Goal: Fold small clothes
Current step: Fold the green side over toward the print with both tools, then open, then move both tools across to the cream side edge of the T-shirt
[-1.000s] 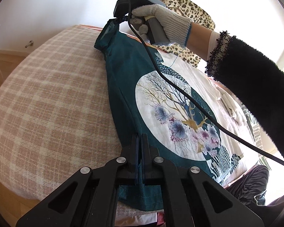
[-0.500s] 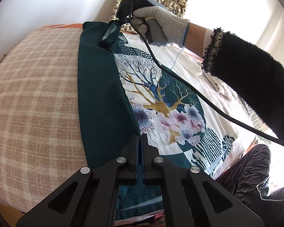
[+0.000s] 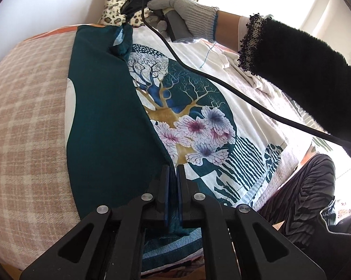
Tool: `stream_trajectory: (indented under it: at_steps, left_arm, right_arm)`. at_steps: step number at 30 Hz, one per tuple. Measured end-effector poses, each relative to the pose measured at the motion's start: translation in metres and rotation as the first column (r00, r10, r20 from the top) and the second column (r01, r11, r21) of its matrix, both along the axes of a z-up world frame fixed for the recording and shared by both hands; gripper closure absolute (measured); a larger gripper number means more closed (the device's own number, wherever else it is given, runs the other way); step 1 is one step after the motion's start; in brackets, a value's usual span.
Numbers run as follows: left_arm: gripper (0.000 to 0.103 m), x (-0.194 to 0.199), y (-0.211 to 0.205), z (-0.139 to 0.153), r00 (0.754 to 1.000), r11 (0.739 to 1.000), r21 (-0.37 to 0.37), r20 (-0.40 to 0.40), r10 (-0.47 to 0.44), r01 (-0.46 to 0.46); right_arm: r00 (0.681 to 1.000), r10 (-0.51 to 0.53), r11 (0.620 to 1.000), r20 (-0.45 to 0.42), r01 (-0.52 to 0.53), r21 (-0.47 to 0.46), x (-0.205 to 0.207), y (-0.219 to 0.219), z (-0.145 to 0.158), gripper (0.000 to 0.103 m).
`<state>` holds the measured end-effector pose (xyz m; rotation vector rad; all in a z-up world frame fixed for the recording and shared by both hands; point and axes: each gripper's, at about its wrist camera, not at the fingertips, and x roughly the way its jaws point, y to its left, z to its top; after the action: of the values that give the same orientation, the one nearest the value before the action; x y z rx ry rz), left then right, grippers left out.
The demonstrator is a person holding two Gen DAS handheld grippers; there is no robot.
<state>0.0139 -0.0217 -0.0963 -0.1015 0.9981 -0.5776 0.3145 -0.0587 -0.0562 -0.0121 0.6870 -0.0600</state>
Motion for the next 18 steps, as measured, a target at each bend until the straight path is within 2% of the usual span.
stream_trajectory:
  at_steps: [1, 3, 4, 6, 8, 11, 13, 17, 18]
  left_arm:
    - [0.085, -0.002, 0.000, 0.001, 1.000, 1.000, 0.009, 0.004, 0.003, -0.003]
    - [0.084, -0.004, 0.004, 0.005, 1.000, 1.000, -0.015, 0.010, 0.015, -0.015]
    - [0.084, -0.005, 0.007, 0.007, 0.999, 0.999, -0.025, 0.022, 0.032, -0.031]
    - [0.084, -0.003, 0.018, 0.010, 0.997, 0.997, -0.027, 0.039, 0.072, -0.071]
    - [0.084, 0.001, 0.028, 0.005, 0.993, 0.993, -0.018, 0.019, 0.115, -0.114]
    - [0.084, 0.008, 0.040, -0.009, 0.986, 0.987, -0.014, -0.048, 0.160, -0.160]
    - [0.084, 0.008, 0.039, -0.017, 0.985, 0.987, 0.019, -0.065, 0.162, -0.161]
    - [0.084, 0.003, 0.030, -0.018, 0.990, 0.988, 0.072, -0.024, 0.140, -0.138]
    - [0.084, 0.003, 0.029, -0.019, 0.990, 0.987, 0.079, -0.019, 0.139, -0.137]
  right_arm:
    - [0.999, -0.007, 1.000, 0.034, 0.008, -0.011, -0.008, -0.002, 0.004, 0.045]
    - [0.998, 0.018, 1.000, 0.067, -0.017, -0.014, -0.020, 0.000, 0.010, 0.046]
    - [0.996, 0.061, 0.998, 0.070, -0.061, -0.001, -0.026, 0.003, 0.011, 0.052]
    - [0.985, 0.169, 0.986, 0.029, -0.169, 0.007, -0.034, 0.019, 0.005, 0.061]
    - [0.973, 0.231, 0.973, -0.026, -0.231, 0.008, -0.041, 0.035, -0.009, 0.062]
    - [0.957, 0.273, 0.962, -0.101, -0.271, 0.035, -0.046, 0.052, -0.029, 0.061]
    - [0.947, 0.295, 0.956, -0.127, -0.292, 0.044, -0.050, 0.058, -0.038, 0.059]
    - [0.934, 0.315, 0.946, -0.171, -0.323, -0.023, -0.061, 0.067, -0.053, 0.059]
    - [0.933, 0.309, 0.944, -0.184, -0.324, -0.062, -0.063, 0.070, -0.056, 0.063]
